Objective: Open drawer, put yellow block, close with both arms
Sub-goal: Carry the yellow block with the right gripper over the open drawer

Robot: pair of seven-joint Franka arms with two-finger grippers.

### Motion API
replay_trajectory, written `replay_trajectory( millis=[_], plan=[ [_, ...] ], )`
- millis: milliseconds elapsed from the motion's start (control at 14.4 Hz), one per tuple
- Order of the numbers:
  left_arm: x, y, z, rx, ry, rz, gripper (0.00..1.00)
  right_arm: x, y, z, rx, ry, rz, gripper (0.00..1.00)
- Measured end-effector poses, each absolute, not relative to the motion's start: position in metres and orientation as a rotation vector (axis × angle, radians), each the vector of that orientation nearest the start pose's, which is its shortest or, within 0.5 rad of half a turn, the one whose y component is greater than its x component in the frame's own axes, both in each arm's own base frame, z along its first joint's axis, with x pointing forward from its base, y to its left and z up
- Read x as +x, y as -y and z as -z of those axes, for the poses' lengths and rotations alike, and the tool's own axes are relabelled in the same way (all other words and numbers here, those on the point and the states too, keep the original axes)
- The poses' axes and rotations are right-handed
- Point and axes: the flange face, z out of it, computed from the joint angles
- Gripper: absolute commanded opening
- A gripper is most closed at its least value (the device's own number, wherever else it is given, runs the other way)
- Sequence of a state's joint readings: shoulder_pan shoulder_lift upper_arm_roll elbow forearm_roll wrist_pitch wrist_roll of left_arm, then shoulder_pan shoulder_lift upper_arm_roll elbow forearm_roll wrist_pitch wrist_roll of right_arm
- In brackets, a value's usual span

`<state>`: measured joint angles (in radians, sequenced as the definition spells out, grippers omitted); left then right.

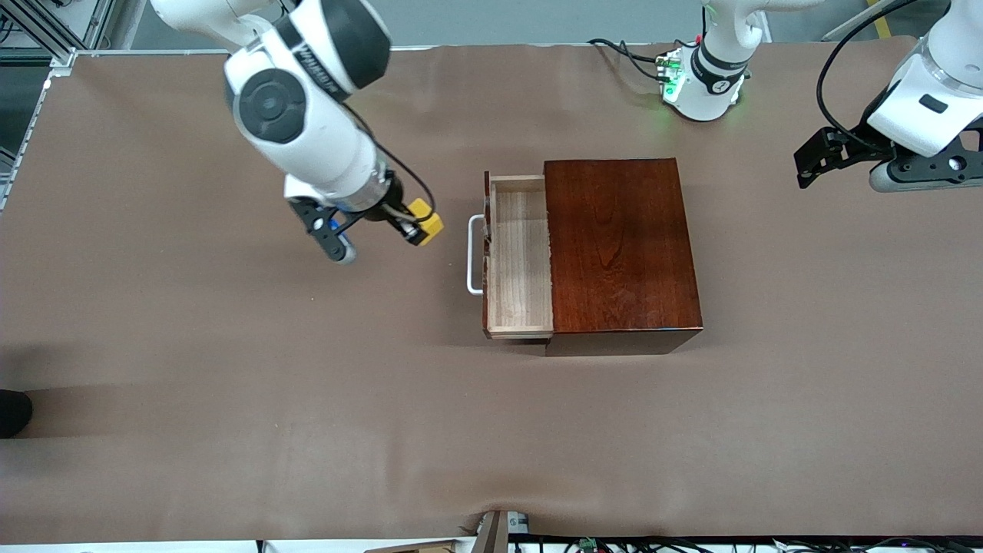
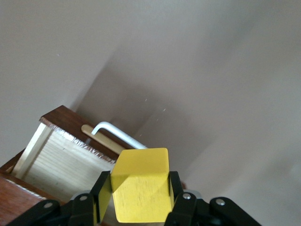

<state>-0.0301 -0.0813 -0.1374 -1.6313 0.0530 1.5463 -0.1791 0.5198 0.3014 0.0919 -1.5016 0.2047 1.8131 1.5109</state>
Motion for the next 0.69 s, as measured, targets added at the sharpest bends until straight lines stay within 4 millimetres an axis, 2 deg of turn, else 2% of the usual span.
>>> replay_trajectory(
  millis=[277, 347, 555, 693],
  plan=[
    [0.519, 0.087, -0.637, -3.077, 0.015, 0.006, 1.00, 0.516, -0.436, -0.471, -2.533, -1.584, -0.283, 0.18],
    [0.519, 0.087, -0.637, -3.076, 0.015, 0.001, 1.00, 0.514, -0.457, -0.463, -2.456, -1.663, -0.279, 0.18],
    [0.516, 0.085, -0.634, -3.071, 0.019, -0.047, 1.00, 0.508, -0.488, -0.451, -2.393, -1.759, -0.297, 0.18],
    [0.516, 0.085, -0.633, -3.070, 0.020, -0.050, 1.00, 0.497, -0.509, -0.434, -2.394, -1.802, -0.304, 0.18]
  ],
)
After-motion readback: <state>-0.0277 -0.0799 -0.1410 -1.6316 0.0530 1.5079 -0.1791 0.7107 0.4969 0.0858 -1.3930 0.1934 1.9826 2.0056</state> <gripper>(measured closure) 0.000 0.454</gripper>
